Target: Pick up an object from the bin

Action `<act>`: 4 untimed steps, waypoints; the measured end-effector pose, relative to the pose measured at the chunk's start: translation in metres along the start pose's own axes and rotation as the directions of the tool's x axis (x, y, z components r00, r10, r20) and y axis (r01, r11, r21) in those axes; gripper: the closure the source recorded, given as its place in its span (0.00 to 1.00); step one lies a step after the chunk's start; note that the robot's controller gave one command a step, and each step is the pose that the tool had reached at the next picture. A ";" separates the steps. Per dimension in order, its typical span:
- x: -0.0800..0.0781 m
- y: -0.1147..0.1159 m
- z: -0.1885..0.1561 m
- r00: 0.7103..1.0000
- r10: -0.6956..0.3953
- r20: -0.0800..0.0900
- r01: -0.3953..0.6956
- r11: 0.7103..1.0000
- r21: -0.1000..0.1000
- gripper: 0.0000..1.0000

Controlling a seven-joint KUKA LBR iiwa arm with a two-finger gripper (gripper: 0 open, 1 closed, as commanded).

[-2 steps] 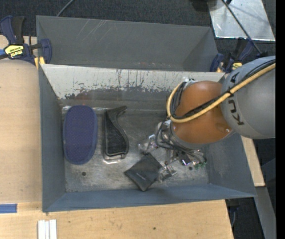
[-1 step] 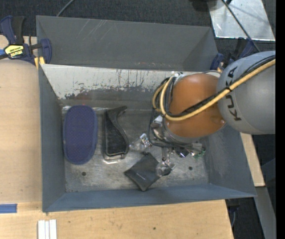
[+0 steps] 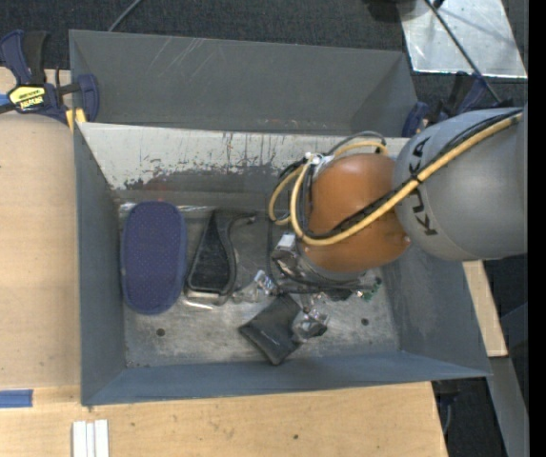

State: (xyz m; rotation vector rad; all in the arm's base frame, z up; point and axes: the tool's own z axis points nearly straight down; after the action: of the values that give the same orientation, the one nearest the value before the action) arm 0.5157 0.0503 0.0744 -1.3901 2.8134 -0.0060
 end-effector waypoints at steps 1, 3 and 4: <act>0.000 -0.001 -0.002 1.000 0.003 -0.001 -0.003 1.000 -0.003 0.00; -0.006 -0.004 -0.022 1.000 0.005 0.003 -0.005 1.000 -0.002 1.00; -0.007 -0.004 -0.032 1.000 0.009 0.003 -0.009 1.000 -0.002 1.00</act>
Offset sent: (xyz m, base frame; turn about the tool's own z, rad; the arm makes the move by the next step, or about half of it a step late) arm 0.0000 0.0000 0.0000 0.0000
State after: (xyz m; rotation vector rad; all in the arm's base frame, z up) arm 0.5233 0.0533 0.1069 -1.3762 2.8186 -0.0015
